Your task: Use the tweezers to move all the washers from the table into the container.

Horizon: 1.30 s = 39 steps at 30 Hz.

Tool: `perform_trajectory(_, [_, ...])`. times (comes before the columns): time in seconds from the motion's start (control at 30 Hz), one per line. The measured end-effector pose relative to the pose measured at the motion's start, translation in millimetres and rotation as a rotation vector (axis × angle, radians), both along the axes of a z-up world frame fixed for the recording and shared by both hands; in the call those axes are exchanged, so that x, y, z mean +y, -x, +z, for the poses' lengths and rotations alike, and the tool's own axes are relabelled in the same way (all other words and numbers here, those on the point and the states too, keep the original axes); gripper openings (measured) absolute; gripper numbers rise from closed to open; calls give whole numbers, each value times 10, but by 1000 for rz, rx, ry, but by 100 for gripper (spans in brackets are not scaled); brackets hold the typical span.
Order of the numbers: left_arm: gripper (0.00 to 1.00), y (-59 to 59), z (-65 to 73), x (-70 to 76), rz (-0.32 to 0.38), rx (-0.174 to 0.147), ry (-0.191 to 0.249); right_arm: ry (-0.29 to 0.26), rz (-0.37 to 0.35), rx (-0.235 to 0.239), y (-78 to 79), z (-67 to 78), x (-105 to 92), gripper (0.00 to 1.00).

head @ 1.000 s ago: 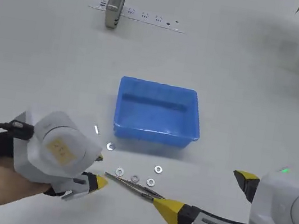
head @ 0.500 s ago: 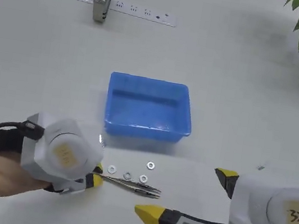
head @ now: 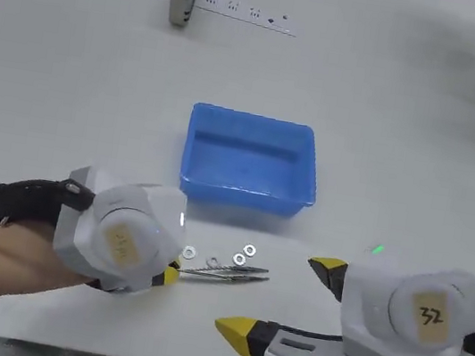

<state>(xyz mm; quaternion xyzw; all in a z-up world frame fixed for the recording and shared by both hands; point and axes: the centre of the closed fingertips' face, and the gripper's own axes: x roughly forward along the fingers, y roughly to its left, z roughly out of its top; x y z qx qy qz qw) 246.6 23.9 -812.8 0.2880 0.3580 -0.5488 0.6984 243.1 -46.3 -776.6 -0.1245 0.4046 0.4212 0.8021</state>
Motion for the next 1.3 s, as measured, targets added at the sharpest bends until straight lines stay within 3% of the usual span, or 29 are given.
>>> perform_trajectory(0.2, [0, 42, 297, -76, 25, -29, 0, 32, 189, -30, 69, -70, 61, 56])
perform_trajectory(0.4, [0, 114, 630, -193, 79, -60, 1, -42, 308, -40, 39, -71, 192, 39])
perform_trajectory(0.53, [0, 152, 751, -260, 85, -101, -19, -78, 377, -42, 57, -64, 292, 30])
perform_trajectory(0.63, [0, 184, 840, -307, 103, -104, -20, -96, 424, -67, 59, -38, 349, 19])
perform_trajectory(0.9, [0, 197, 1020, -295, 100, -129, -31, -145, 525, -76, 119, 39, 578, 12])
perform_trajectory(1.0, [0, 177, 1072, -258, 89, -145, -34, -163, 556, -119, 97, 118, 686, 8])
perform_trajectory(1.3, [0, -32, 1168, -80, 66, -202, -73, -193, 564, -155, -153, 236, 891, 7])
